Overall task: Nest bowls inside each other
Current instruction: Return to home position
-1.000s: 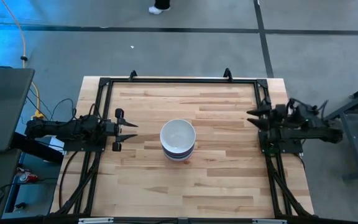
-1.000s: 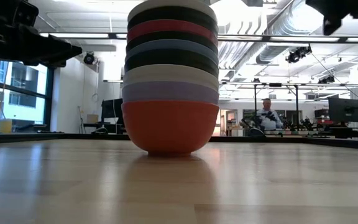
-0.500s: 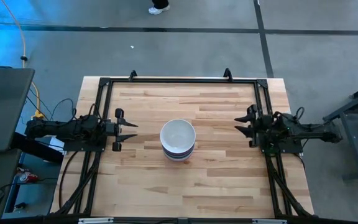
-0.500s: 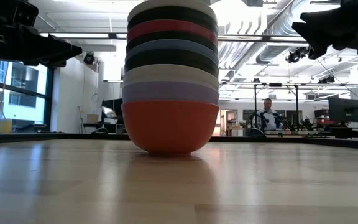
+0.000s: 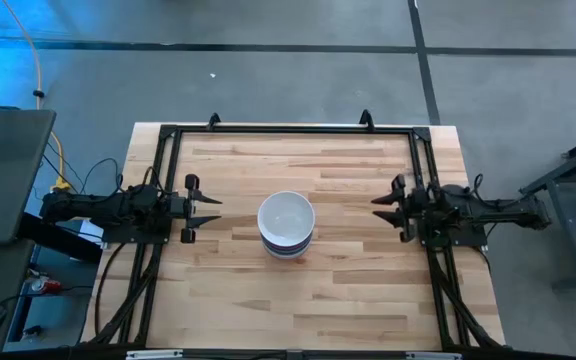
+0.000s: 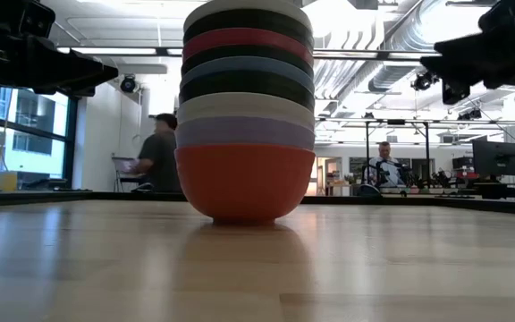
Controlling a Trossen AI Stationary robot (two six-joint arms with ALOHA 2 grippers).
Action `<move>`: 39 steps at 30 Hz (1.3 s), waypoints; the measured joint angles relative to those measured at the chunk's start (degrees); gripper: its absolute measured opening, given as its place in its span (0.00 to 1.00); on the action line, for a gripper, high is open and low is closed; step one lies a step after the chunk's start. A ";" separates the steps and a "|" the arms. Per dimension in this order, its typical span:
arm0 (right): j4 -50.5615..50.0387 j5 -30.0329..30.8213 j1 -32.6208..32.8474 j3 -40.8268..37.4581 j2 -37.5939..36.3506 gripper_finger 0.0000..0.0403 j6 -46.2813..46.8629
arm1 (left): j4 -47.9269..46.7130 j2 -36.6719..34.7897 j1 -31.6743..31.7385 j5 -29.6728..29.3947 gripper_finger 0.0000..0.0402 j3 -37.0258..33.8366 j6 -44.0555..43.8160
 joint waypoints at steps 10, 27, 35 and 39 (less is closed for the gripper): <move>-6.49 -0.89 0.01 0.00 0.00 0.35 2.27 | 0.00 0.00 0.00 0.02 0.41 0.00 -1.20; -7.84 -3.17 0.01 -0.04 0.07 0.35 1.53 | 0.00 0.00 0.00 0.26 0.41 0.00 -1.53; -8.19 -3.28 0.01 0.07 0.07 0.35 -7.40 | 0.00 0.00 0.00 0.26 0.41 0.00 -1.35; -8.27 -3.32 0.01 0.09 0.07 0.35 -6.98 | 0.00 0.00 0.00 0.26 0.41 0.00 -1.36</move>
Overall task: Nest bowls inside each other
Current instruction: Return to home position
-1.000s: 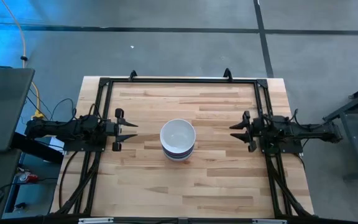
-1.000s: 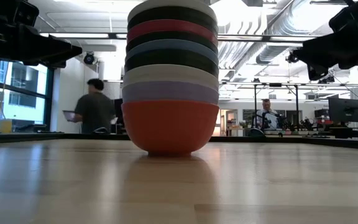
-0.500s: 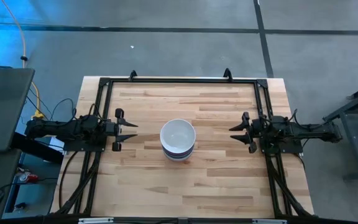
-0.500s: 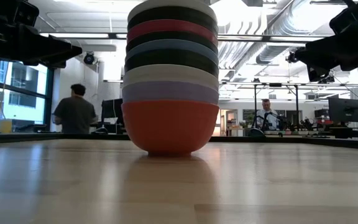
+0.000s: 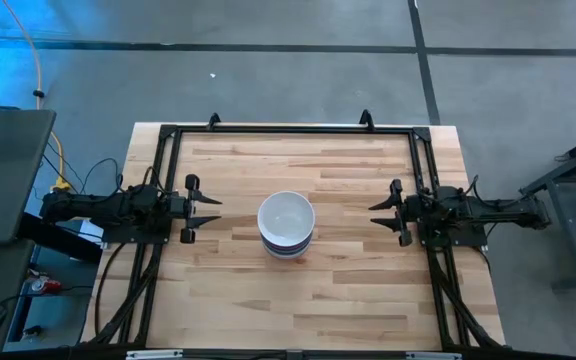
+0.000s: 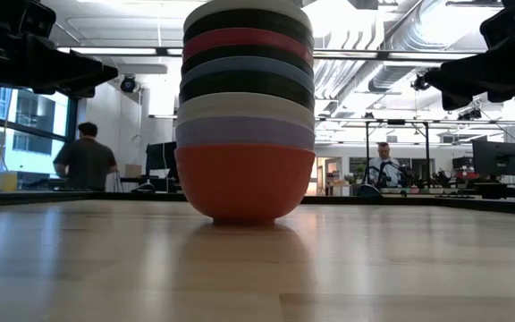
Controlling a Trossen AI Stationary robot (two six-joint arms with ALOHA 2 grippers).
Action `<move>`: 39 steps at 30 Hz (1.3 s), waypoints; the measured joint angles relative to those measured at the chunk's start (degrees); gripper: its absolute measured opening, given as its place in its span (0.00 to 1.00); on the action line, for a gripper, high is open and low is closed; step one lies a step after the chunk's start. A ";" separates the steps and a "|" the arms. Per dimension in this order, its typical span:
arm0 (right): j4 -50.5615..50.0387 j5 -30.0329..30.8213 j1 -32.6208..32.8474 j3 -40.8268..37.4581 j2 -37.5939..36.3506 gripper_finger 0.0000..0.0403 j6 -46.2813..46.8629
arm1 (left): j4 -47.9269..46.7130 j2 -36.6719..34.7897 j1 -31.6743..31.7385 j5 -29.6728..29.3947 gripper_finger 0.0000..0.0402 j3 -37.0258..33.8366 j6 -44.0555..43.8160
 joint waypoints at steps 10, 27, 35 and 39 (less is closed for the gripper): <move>-0.12 -0.16 0.00 0.04 0.00 0.35 0.81 | 0.00 0.00 0.00 -0.02 0.41 0.00 0.02; -0.17 -0.14 0.00 0.07 0.00 0.35 1.52 | 0.00 0.00 0.00 -0.02 0.41 0.00 0.00; -0.24 0.21 -0.02 0.09 0.00 0.35 -0.43 | 0.00 -0.01 -0.01 -0.02 0.41 0.00 0.00; -0.24 0.02 -0.02 0.09 0.01 0.35 -0.65 | 0.00 0.00 -0.01 -0.02 0.41 0.00 0.01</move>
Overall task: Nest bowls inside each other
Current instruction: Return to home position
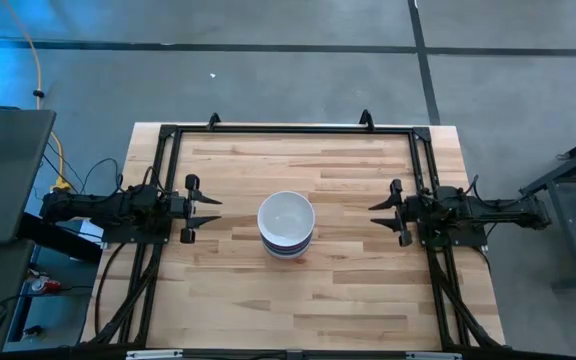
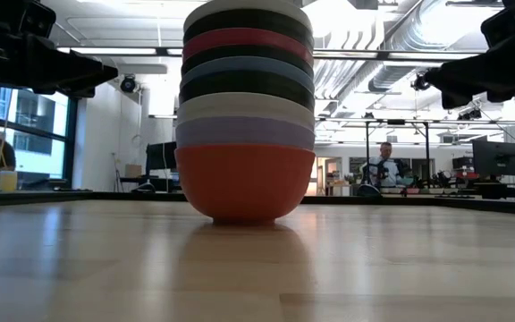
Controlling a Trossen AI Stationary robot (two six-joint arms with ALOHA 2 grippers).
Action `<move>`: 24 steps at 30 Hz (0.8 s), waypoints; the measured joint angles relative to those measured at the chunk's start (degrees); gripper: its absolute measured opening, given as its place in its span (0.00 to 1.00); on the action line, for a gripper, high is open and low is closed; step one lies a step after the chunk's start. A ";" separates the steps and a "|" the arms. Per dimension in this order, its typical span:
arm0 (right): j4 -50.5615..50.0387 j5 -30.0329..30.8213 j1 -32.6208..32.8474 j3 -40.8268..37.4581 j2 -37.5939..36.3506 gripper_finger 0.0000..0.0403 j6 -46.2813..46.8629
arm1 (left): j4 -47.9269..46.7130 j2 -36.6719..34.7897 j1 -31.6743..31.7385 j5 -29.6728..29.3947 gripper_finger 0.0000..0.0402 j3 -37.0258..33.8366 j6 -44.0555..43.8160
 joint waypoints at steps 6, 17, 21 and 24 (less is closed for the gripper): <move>0.09 -1.34 0.02 0.04 -0.01 0.21 1.24 | -0.01 -0.01 0.01 0.00 0.41 0.00 0.01; 0.16 -1.43 0.00 0.04 -0.01 0.02 3.33 | 0.00 0.00 0.00 0.00 0.41 0.00 -0.01; 0.17 -1.38 0.00 0.04 -0.01 0.05 1.46 | -0.02 0.00 -0.01 0.00 0.41 0.00 0.01; 0.09 -0.06 0.00 0.04 -0.01 0.07 -1.10 | -0.02 0.00 0.01 0.00 0.41 0.00 0.01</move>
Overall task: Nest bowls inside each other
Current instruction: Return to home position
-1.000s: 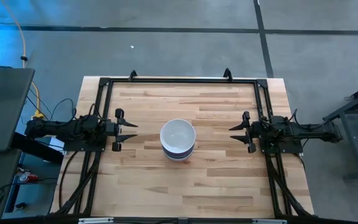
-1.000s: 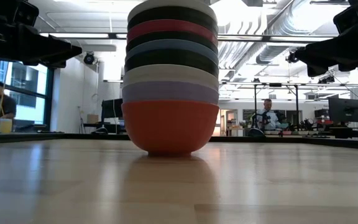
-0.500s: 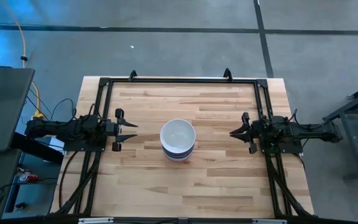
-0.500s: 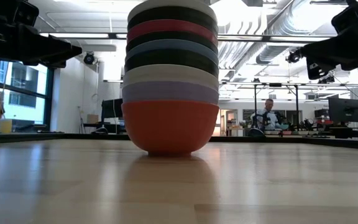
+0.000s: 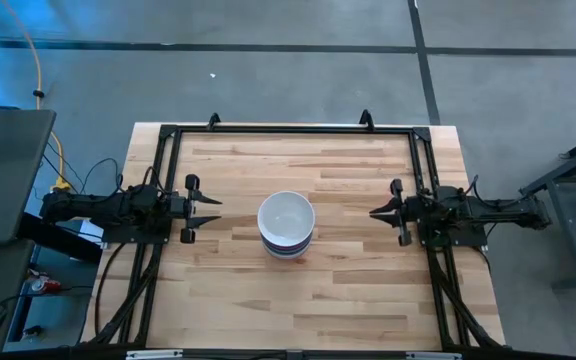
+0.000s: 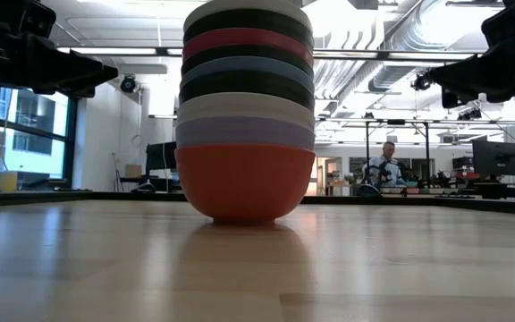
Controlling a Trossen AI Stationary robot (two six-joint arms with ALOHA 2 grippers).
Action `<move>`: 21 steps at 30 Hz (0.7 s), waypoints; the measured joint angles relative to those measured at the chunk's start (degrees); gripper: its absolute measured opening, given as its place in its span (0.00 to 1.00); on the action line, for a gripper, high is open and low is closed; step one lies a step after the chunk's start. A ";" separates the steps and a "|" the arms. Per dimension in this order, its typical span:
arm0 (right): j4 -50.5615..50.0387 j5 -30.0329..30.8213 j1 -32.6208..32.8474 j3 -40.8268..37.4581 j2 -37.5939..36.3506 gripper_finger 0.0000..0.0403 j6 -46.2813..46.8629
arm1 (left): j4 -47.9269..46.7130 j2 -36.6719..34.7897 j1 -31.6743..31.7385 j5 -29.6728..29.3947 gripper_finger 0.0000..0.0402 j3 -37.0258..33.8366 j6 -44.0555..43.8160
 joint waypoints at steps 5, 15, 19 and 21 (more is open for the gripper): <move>-0.04 0.32 0.00 0.00 0.00 0.07 -2.03 | 0.01 0.00 -0.01 0.00 0.41 0.00 -0.01; -0.20 0.88 -0.01 0.00 -0.09 0.07 -1.79 | 0.01 0.00 -0.01 0.00 0.41 0.00 0.00; -0.37 2.22 -0.02 0.00 -0.09 0.07 -1.78 | 0.00 0.00 0.00 0.00 0.41 -0.02 0.00; -0.40 2.53 -0.02 0.00 -0.09 0.07 -1.73 | 0.01 0.00 -0.02 0.00 0.41 0.00 0.00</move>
